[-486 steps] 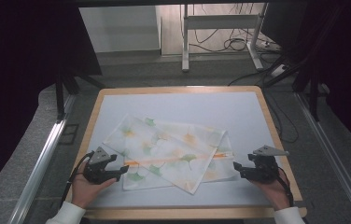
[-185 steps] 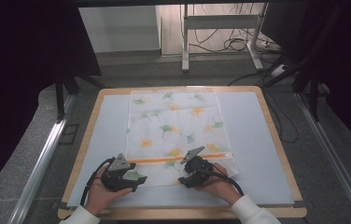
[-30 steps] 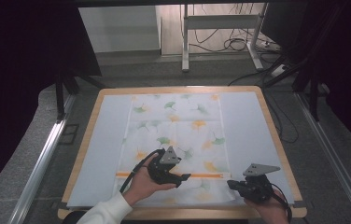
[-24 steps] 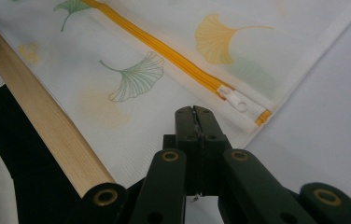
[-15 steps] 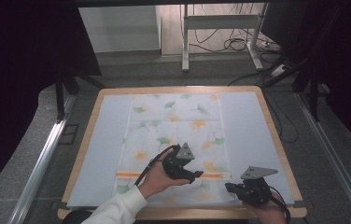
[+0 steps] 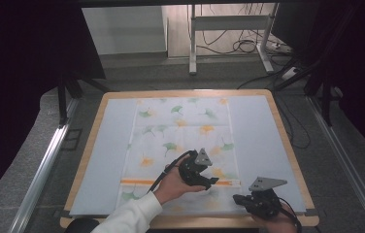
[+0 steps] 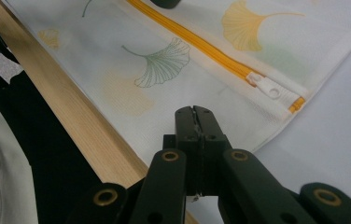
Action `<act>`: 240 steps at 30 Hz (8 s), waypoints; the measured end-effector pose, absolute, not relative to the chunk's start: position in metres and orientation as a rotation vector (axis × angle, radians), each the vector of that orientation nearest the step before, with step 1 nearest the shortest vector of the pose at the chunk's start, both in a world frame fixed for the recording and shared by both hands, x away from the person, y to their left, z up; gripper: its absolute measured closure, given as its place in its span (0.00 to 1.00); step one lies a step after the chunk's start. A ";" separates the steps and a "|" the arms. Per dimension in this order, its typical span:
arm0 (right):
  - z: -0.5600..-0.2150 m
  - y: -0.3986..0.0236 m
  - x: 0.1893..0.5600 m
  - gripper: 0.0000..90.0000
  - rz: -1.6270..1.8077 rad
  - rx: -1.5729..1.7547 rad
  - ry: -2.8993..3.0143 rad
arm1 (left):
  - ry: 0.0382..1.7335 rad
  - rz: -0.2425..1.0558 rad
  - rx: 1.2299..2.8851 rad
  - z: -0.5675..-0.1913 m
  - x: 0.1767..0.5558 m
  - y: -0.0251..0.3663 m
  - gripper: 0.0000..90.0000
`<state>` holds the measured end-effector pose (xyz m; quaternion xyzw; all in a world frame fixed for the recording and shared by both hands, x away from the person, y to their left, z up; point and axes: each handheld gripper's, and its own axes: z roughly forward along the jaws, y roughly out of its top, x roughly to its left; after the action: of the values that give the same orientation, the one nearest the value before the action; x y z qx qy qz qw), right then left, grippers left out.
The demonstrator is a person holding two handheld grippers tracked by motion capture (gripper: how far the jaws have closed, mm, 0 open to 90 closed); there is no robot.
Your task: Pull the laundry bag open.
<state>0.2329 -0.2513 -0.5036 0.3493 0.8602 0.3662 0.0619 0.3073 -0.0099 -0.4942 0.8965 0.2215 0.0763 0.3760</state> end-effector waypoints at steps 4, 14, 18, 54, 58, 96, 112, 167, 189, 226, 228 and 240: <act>-0.504 -0.253 0.230 0.99 1.110 1.054 2.599 | 0.543 0.179 2.315 -0.500 0.307 -0.022 0.40; -0.508 -0.249 0.232 0.99 1.069 1.045 2.620 | 0.495 0.170 2.325 -0.509 0.311 -0.058 0.44; -0.508 -0.248 0.239 0.99 1.060 1.050 2.615 | 0.483 0.175 2.328 -0.510 0.315 -0.070 0.49; -0.517 -0.246 0.244 0.99 1.004 1.057 2.663 | 0.443 0.108 2.361 -0.519 0.321 -0.082 0.87; -0.517 -0.246 0.244 0.99 1.004 1.056 2.665 | 0.455 0.078 2.352 -0.520 0.323 -0.081 0.88; -0.519 -0.259 0.267 1.00 1.048 1.312 2.574 | 0.417 0.131 2.373 -0.519 0.316 -0.078 0.94; -0.519 -0.259 0.267 1.00 1.055 1.350 2.570 | 0.414 0.139 2.399 -0.519 0.315 -0.072 0.95; -0.518 -0.258 0.266 1.00 1.051 1.369 2.547 | 0.433 0.100 2.373 -0.521 0.311 -0.061 1.00; -0.516 -0.248 0.286 1.00 1.024 1.467 2.473 | 0.403 0.158 2.397 -0.520 0.309 -0.064 1.00; -0.516 -0.248 0.286 1.00 1.019 1.470 2.477 | 0.453 0.145 2.414 -0.519 0.305 -0.036 1.00; -0.516 -0.248 0.286 1.00 1.019 1.466 2.478 | 0.458 0.144 2.410 -0.519 0.305 -0.033 1.00; -0.515 -0.247 0.286 1.00 1.015 1.459 2.479 | 0.484 0.137 2.396 -0.520 0.302 -0.018 1.00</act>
<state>0.2861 -0.2473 -0.5155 0.4778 0.8119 0.3325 0.0453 0.3017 -0.0179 -0.5199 0.9204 0.1859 0.0528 0.3400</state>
